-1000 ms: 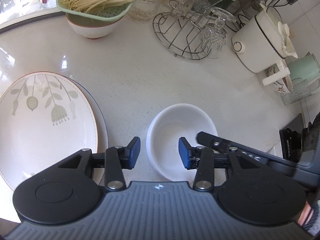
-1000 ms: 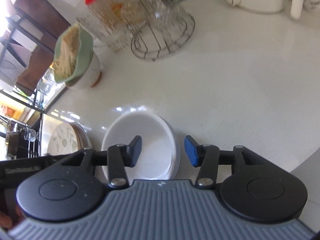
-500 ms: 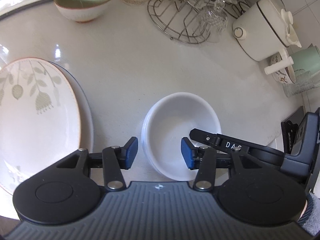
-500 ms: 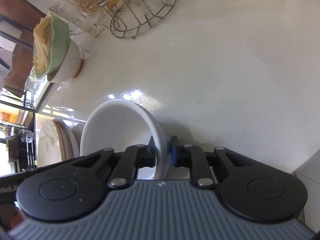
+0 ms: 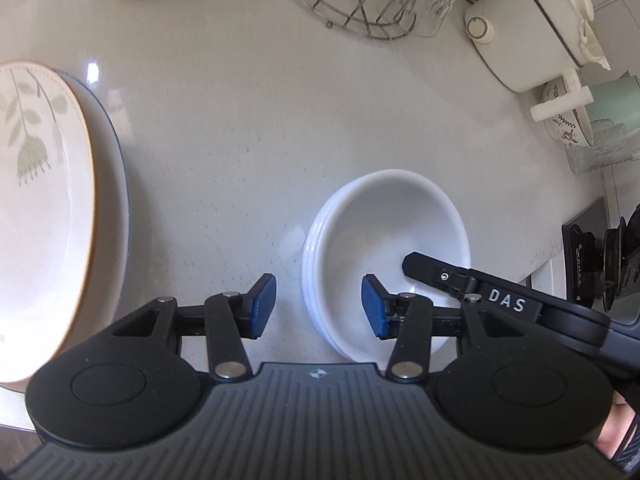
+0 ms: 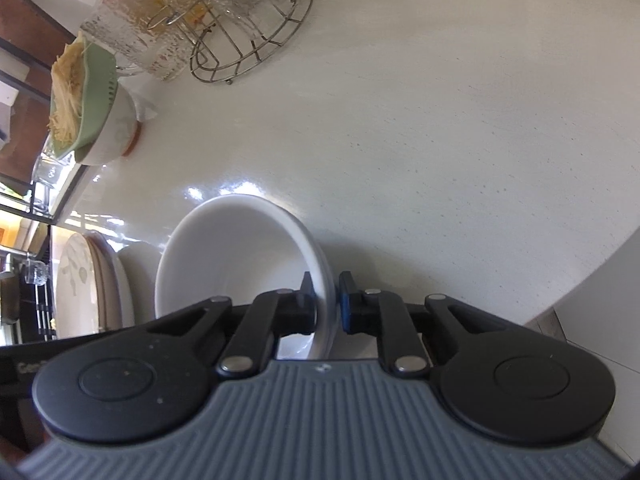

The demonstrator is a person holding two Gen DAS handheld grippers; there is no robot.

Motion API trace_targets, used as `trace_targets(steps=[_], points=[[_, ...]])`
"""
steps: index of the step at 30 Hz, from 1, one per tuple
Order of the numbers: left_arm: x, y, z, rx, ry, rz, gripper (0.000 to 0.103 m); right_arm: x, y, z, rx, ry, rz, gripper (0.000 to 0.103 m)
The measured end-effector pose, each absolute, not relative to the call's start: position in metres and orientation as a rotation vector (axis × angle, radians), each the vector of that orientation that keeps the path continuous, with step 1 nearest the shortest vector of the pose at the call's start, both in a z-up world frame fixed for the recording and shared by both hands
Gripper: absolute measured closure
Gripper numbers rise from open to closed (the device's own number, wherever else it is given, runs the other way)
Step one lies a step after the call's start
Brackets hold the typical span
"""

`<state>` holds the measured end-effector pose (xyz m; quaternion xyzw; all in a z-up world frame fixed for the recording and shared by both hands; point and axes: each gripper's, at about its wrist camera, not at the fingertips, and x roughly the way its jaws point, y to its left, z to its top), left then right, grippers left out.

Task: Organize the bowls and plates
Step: 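Close both grippers on the rim of the nested bowl stack, then lift the nested bowls with both grippers and carry them over the plate stack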

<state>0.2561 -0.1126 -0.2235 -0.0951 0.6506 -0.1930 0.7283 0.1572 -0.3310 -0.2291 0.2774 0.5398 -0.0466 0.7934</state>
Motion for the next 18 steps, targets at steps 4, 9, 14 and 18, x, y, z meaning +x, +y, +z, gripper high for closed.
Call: trace_targets(steps=[4,9,14,18], points=[[0.257,-0.112,-0.231,-0.238,1.422,-0.440,0.065,0.155,-0.331,-0.231,0.599,1.161,-0.091,0.089],[0.253,-0.110,-0.233,-0.250,1.412,-0.435,0.084,0.148,-0.332,-0.232,0.603,1.167,-0.077,0.089],[0.247,-0.109,-0.234,-0.262,1.410,-0.440,0.084,0.141,-0.333,-0.232,0.610,1.170,-0.078,0.089],[0.240,-0.108,-0.227,-0.257,1.398,-0.451,0.084,0.134,-0.333,-0.229,0.619,1.163,-0.082,0.088]])
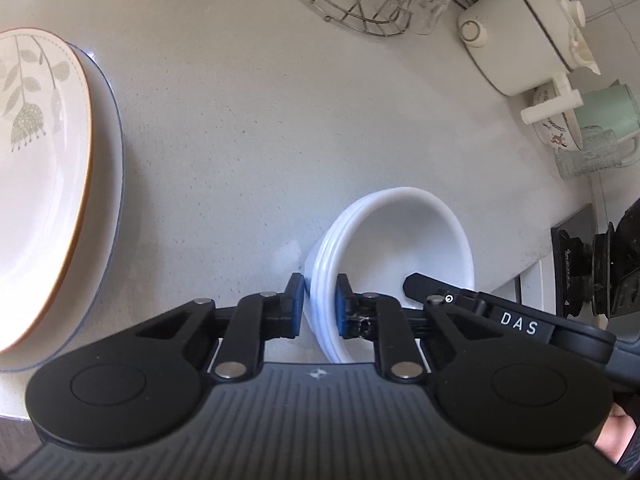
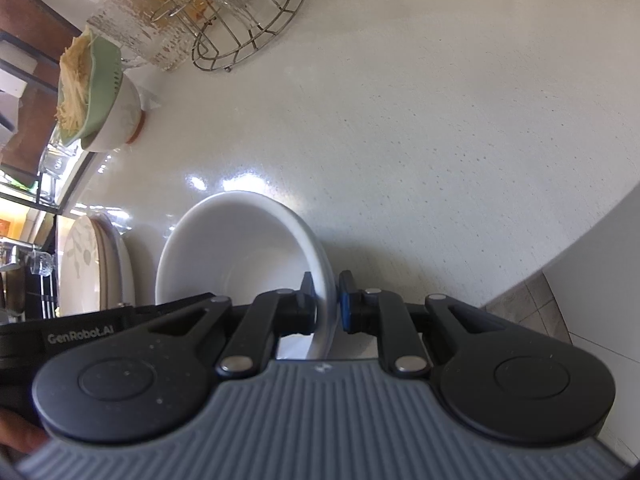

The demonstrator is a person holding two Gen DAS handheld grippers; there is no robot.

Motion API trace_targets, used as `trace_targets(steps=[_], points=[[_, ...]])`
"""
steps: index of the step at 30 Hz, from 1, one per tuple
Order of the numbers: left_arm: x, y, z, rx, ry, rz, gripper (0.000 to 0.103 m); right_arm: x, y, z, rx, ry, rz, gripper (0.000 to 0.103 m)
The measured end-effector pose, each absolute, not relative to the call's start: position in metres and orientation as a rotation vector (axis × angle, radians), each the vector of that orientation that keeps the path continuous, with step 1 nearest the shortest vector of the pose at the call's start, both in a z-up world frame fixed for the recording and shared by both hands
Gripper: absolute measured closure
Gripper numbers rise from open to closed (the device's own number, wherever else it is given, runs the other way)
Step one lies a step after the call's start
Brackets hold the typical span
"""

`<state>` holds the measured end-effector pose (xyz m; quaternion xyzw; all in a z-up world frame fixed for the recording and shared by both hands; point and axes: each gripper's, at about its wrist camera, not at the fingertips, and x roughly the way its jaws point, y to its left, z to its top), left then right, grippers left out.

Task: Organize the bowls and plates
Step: 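Lift the nested bowls with both grippers and carry them over the plate stack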

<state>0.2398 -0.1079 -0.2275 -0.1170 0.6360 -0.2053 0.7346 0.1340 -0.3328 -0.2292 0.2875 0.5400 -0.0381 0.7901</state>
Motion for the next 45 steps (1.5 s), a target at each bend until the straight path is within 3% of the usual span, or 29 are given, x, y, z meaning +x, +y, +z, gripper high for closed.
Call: trace_targets(steps=[22,34,45], points=[[0.226,-0.086,-0.177,-0.255,1.338,-0.564,0.084,0.101,-0.316,-0.175,0.626,1.066,-0.163,0.088],[0.230,-0.029,-0.133,-0.277,1.290,-0.569,0.084,0.101,-0.272,-0.137,0.638,1.019,-0.153,0.087],[0.238,0.052,-0.127,-0.394,1.236,-0.441,0.084,0.136,-0.216,-0.132,0.601,1.042,-0.056,0.087]])
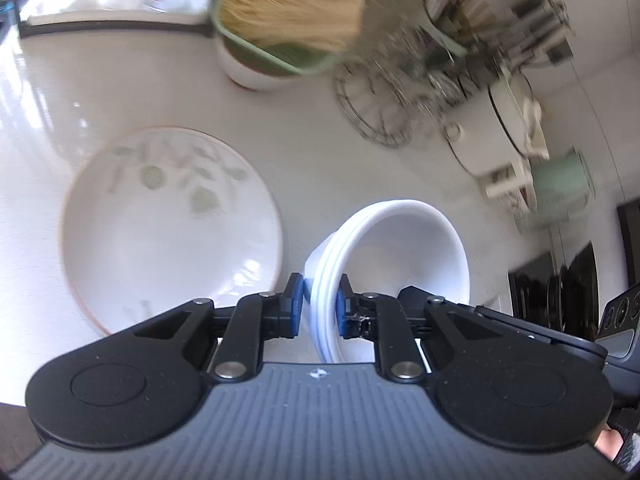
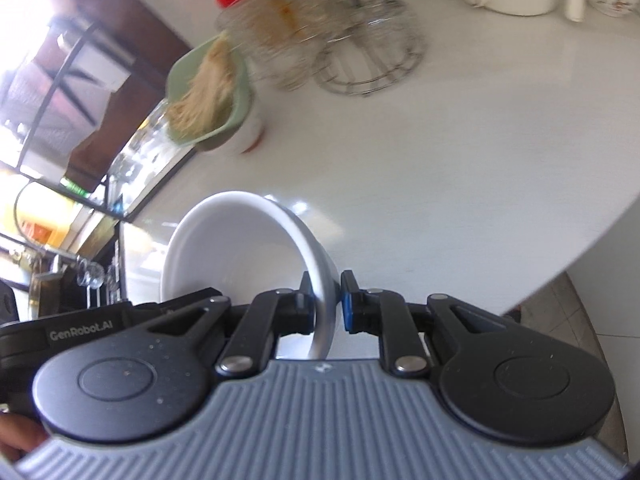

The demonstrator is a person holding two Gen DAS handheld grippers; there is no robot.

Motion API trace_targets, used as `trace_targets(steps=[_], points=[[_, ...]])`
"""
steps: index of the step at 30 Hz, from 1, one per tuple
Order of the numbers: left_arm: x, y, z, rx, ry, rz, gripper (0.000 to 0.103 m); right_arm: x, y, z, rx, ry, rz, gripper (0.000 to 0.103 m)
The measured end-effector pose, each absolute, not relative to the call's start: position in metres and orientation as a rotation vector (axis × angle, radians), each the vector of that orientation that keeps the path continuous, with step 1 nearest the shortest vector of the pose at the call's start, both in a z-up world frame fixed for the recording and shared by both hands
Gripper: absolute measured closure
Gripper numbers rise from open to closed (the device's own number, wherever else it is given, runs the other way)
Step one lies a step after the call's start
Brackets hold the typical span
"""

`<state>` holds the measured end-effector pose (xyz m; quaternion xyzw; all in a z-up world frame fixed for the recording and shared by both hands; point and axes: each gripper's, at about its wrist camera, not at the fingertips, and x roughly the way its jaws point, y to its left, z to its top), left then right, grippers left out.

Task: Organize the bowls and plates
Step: 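Lift the nested bowls with both grippers and carry them over the plate stack, then lower the bowls onto the plate stack and open both grippers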

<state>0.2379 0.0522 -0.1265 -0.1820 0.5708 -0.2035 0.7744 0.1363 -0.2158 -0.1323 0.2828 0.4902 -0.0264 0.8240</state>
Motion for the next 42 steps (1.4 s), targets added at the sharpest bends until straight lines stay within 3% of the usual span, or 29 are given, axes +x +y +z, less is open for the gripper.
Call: trace_targets(steps=[7,15,30,32,34,42], points=[[0.247,0.100,-0.119,-0.456,1.192,-0.350,0.084,0.172,-0.174,-0.123,0.534,1.054,0.039,0.087],[0.265,0.140,-0.146,-0.525,1.224,-0.240,0.084,0.215,-0.133,-0.143,0.475,1.126,0.122,0.087],[0.273,0.141,-0.175,-0.492,1.262,-0.182,0.083,0.240,-0.121,-0.189,0.468,1.238,0.150,0.084],[0.272,0.141,-0.175,-0.474,1.262,-0.179,0.076,0.241,-0.122,-0.189,0.463,1.241,0.151,0.071],[0.270,0.141,-0.176,-0.460,1.280,-0.187,0.060,0.241,-0.122,-0.187,0.464,1.235,0.161,0.063],[0.259,0.138,-0.148,-0.373,1.202,-0.203,0.056,0.234,-0.127,-0.162,0.426,1.160,0.168,0.061]])
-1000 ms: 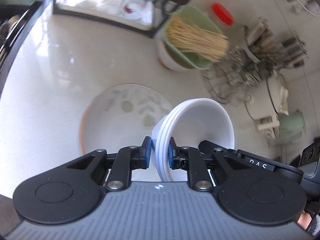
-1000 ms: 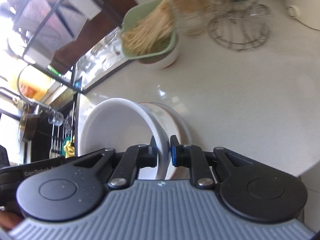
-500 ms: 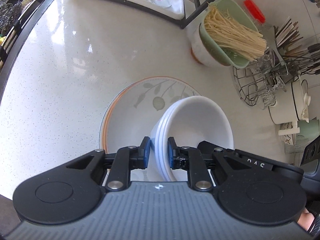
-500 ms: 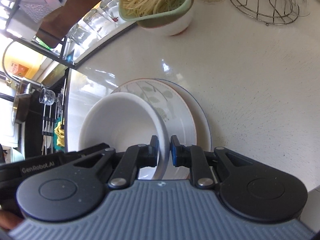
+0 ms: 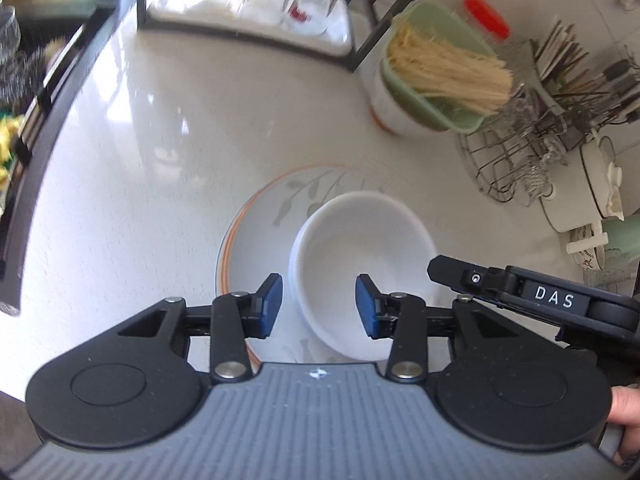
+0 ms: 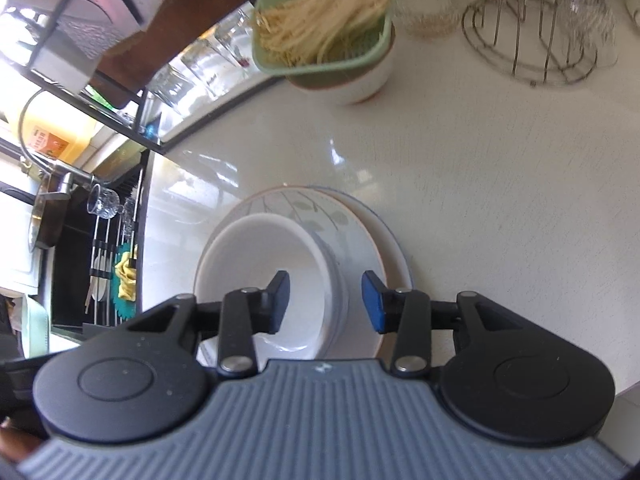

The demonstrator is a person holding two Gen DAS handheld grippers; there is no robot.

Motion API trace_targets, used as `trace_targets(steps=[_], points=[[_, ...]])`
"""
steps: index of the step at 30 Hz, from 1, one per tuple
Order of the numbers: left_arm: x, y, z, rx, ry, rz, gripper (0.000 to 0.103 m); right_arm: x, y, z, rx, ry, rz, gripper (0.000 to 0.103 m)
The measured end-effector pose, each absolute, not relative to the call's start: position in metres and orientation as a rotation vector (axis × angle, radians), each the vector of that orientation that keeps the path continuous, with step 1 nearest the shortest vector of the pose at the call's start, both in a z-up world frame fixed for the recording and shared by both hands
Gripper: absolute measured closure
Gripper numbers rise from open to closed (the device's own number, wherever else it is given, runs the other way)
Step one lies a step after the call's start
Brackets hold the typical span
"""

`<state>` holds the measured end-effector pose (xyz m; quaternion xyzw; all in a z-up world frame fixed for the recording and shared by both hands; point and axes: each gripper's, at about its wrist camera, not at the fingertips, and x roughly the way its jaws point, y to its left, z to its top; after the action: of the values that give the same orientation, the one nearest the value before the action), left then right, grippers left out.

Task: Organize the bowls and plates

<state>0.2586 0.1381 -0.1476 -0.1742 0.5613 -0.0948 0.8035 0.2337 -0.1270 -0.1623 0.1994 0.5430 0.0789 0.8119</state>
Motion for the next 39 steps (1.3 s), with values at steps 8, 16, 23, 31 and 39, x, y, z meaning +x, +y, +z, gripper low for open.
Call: trace_targets(steps=[8,16,23,31,39], points=[[0.250,0.123,-0.100,-0.259,1.091,-0.244,0.055,0.217,-0.134,-0.124,0.393,1.047,0.171,0.061],[0.219,0.111,-0.042,-0.195,0.956,-0.243,0.053,0.184,-0.146,-0.077,0.340,0.908,0.186,0.061],[0.177,0.089,-0.014,-0.169,0.840,-0.176,0.043,0.150,-0.162,-0.043,0.273,0.795,0.232,0.060],[0.124,0.070,0.010,-0.105,0.773,-0.092,0.022,0.113,-0.185,-0.011,0.196,0.642,0.257,0.025],[0.069,0.059,0.020,-0.099,0.722,-0.015,0.003,0.066,-0.201,-0.002,0.156,0.554,0.262,0.005]])
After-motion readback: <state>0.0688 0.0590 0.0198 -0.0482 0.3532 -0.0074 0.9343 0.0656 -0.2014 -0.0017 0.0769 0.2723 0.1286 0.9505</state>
